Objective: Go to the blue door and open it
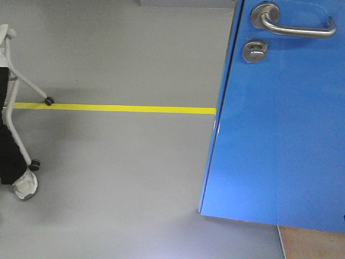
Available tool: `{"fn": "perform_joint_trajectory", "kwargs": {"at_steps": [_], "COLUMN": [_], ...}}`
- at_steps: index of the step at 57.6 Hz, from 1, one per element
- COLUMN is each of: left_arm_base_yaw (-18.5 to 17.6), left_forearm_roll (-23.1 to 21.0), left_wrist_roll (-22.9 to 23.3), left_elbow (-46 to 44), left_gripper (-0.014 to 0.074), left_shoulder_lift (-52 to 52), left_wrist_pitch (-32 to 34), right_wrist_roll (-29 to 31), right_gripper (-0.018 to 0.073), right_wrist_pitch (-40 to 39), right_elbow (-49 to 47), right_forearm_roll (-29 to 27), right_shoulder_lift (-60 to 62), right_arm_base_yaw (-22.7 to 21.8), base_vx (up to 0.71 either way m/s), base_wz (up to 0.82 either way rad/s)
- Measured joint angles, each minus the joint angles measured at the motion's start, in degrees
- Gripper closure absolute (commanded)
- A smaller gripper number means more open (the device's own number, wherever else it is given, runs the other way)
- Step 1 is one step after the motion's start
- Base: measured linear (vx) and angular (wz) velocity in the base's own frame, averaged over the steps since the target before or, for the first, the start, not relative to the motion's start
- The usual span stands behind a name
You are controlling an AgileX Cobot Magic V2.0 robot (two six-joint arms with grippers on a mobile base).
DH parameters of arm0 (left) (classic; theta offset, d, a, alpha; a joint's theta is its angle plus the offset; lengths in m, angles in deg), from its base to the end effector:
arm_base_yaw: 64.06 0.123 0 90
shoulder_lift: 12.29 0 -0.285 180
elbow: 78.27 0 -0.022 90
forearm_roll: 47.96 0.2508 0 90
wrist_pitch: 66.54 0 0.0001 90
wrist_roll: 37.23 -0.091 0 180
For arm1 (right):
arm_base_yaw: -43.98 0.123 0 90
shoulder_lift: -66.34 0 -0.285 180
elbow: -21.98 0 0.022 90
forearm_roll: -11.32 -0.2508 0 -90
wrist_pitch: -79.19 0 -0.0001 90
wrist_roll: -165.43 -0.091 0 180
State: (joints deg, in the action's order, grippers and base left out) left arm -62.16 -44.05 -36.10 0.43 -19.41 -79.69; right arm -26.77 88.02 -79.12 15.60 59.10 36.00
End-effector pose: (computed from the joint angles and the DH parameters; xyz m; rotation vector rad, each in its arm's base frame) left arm 0.0555 0.0033 0.1843 0.0003 1.7274 0.0724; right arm 0.0560 -0.0089 0.1898 0.2385 1.6399 -0.0096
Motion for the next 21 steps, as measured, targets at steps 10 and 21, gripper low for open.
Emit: {"fn": "perform_joint_trajectory", "kwargs": {"at_steps": [10, 21], "left_arm_base_yaw": [0.00, 0.00], "left_forearm_roll": [0.00, 0.00], "left_wrist_roll": [0.00, 0.00], "left_elbow": [0.00, 0.00], "left_gripper": [0.0524, 0.0524], "left_shoulder_lift": [0.00, 0.00], "left_wrist_pitch": [0.00, 0.00], "right_wrist_roll": [0.01, 0.01], "right_gripper": [0.0548, 0.0548], "right_wrist_pitch": [0.00, 0.00], "right_elbow": [0.00, 0.00], "right_forearm_roll": [0.00, 0.00], "right_shoulder_lift": [0.00, 0.00], "right_arm_base_yaw": [0.00, 0.00], "base_vx": [0.00, 0.00], "base_wz": [0.00, 0.00]}}
